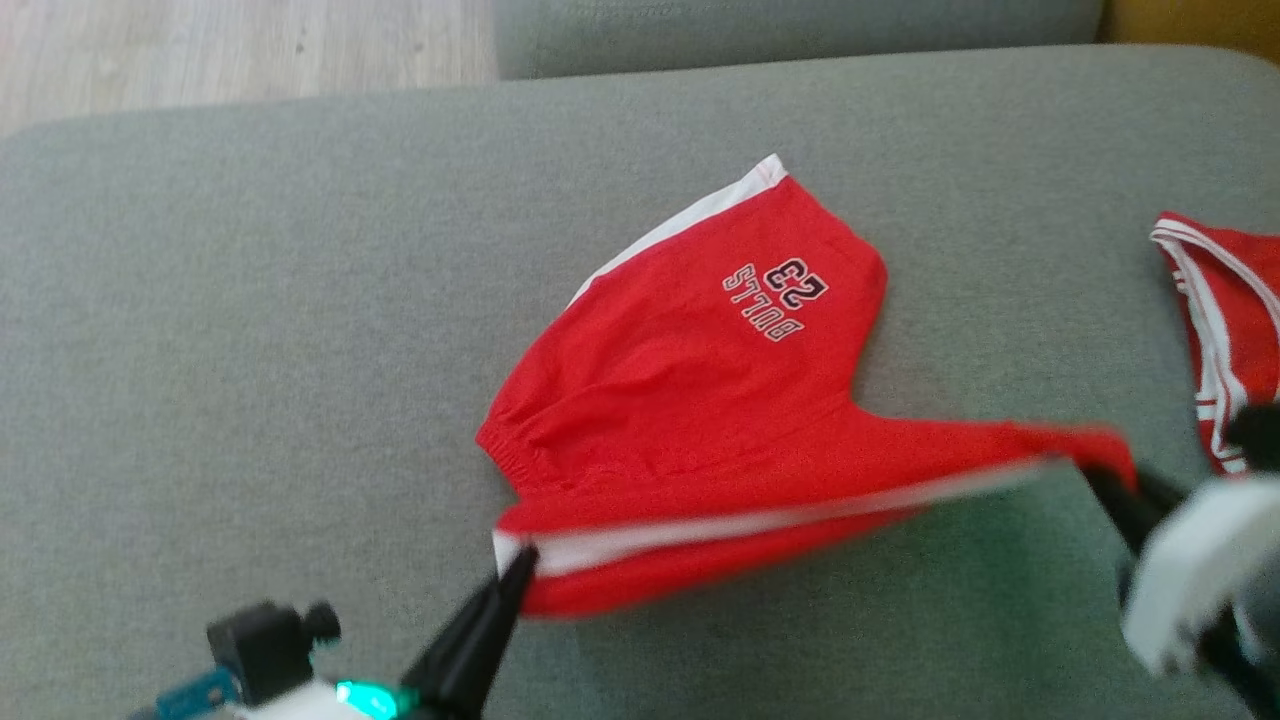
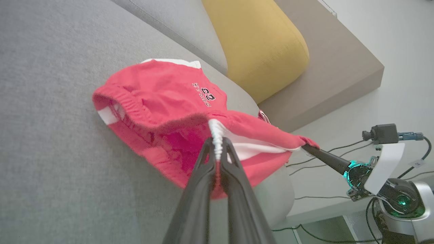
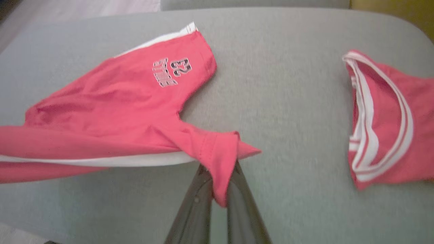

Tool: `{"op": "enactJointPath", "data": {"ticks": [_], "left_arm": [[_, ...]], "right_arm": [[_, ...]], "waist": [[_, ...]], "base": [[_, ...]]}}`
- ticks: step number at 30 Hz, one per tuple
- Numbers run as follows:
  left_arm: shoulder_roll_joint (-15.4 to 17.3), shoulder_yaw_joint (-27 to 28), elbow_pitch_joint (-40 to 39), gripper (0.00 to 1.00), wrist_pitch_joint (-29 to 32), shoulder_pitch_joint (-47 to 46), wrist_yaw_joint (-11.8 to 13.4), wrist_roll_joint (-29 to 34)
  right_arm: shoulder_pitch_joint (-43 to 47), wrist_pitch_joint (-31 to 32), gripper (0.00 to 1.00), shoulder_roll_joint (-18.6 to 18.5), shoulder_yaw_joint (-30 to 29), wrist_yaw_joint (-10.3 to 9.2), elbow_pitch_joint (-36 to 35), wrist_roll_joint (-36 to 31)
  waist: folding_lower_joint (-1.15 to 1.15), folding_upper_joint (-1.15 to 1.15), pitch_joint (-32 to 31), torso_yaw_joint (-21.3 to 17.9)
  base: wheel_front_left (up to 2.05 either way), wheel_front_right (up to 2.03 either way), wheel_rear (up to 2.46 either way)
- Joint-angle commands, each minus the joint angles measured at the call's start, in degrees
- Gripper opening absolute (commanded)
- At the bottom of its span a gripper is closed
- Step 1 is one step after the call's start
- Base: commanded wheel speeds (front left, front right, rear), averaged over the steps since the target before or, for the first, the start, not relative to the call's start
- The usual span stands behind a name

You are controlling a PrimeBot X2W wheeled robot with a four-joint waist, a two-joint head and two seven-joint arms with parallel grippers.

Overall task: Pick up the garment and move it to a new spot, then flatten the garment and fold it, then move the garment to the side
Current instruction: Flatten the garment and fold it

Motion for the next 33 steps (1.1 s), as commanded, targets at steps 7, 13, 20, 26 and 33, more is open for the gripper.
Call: {"op": "enactJointPath", "data": {"ticks": [7,13,20,26,33], "left_arm": [[-7.6,5.0,9.7,0.0,-3.8,-12.4,0.8,0.9],[-17.3,4.6,25.4,0.0,-6.2,-22.3,-0.6,1.5],[-23.6,3.7,38.1,0.12,-8.6,-28.7,-3.0,2.5],[-26.4,3.7,44.7,1.0,-10.2,-30.7,-4.4,2.5],[-24.0,4.6,44.9,1.0,-12.3,-27.4,-5.4,4.7]], "right_arm": [[-24.5,-5.2,0.0,-1.3,7.8,0.37,13.2,-1.2],[-41.7,-10.0,0.0,-2.2,13.0,0.37,34.9,-1.4],[-52.4,-15.8,0.0,-1.6,17.9,0.37,49.2,-0.7],[-56.8,-22.5,1.0,-1.0,21.8,0.37,57.1,1.5],[-56.0,-25.3,1.0,-4.2,25.3,0.37,60.1,7.5]], "waist": [[0.0,0.0,3.7,2.0],[0.0,0.0,7.9,6.6],[0.0,0.0,11.0,9.2],[0.0,0.0,11.3,9.7],[0.0,0.0,8.2,9.0]], "base": [[0.0,0.0,0.0],[0.0,0.0,0.0],[0.0,0.0,0.0],[0.0,0.0,0.0],[0.0,0.0,0.0]]}}
